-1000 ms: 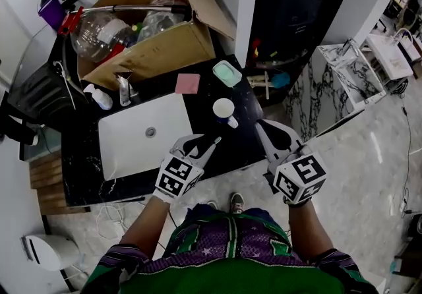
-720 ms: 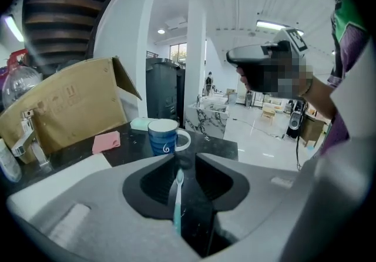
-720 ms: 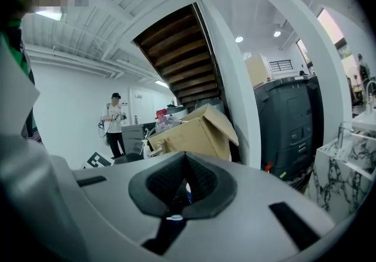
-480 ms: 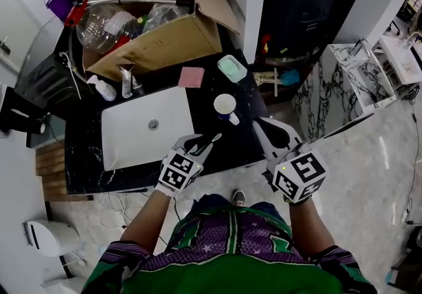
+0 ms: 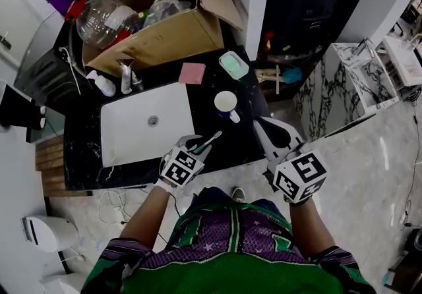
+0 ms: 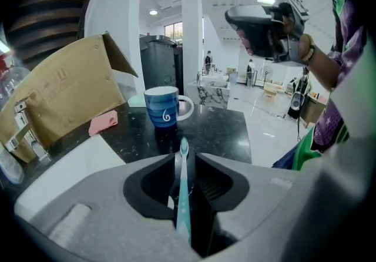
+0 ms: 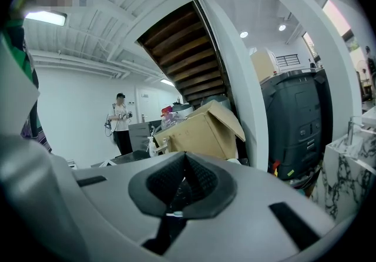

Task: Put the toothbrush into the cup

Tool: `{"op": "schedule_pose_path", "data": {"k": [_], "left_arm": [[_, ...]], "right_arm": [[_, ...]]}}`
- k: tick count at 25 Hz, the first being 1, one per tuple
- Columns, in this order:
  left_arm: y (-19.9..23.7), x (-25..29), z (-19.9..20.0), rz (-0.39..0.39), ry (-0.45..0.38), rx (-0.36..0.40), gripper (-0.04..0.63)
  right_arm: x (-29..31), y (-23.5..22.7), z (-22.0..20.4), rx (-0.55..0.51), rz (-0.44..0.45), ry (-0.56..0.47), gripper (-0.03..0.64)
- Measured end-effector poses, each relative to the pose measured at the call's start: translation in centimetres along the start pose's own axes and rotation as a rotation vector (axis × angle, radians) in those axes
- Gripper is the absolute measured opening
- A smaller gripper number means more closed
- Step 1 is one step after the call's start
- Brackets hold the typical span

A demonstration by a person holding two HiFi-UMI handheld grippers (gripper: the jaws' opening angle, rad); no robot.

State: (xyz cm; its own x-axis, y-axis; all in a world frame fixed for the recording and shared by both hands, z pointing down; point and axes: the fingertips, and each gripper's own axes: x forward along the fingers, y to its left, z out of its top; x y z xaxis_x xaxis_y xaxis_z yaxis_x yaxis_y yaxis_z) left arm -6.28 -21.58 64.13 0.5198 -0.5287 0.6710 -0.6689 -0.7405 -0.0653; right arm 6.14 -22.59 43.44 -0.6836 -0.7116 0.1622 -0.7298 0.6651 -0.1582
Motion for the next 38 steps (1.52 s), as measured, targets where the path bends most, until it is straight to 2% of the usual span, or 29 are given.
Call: {"op": "schedule_pose_path", "data": {"k": [3,13,20,29,38], "left_arm": [[-0.1,0.4,-0.7,-0.02,0.04,0.007,0.117],[0.3,1.6,-2.0,-0.054,0.101,0.042,0.114],[0.3,1.8,-2.8,-0.104,0.152,0.007,0.103],[0.3,2.2,-2.9,-0.14,0.254,0.063,0.075],[0.2,2.1,-2.6,-0.108,0.282,0.115,0.043]], "right_arm": [[0.2,0.3,-0.1,-0.003,0.003,0.005,0.002],[0.4,0.3,-0.2,-0.004,-0.021,0.012,0.002],[0.7,0.4,-0.2,-0.008,-0.033,0.012,0.002],[0.8,1.3,0.1,-0.007,-0.054,0.022,0.002],[-0.5,0.9,-0.4,0.009,-0.095,0.038,0.002]]}}
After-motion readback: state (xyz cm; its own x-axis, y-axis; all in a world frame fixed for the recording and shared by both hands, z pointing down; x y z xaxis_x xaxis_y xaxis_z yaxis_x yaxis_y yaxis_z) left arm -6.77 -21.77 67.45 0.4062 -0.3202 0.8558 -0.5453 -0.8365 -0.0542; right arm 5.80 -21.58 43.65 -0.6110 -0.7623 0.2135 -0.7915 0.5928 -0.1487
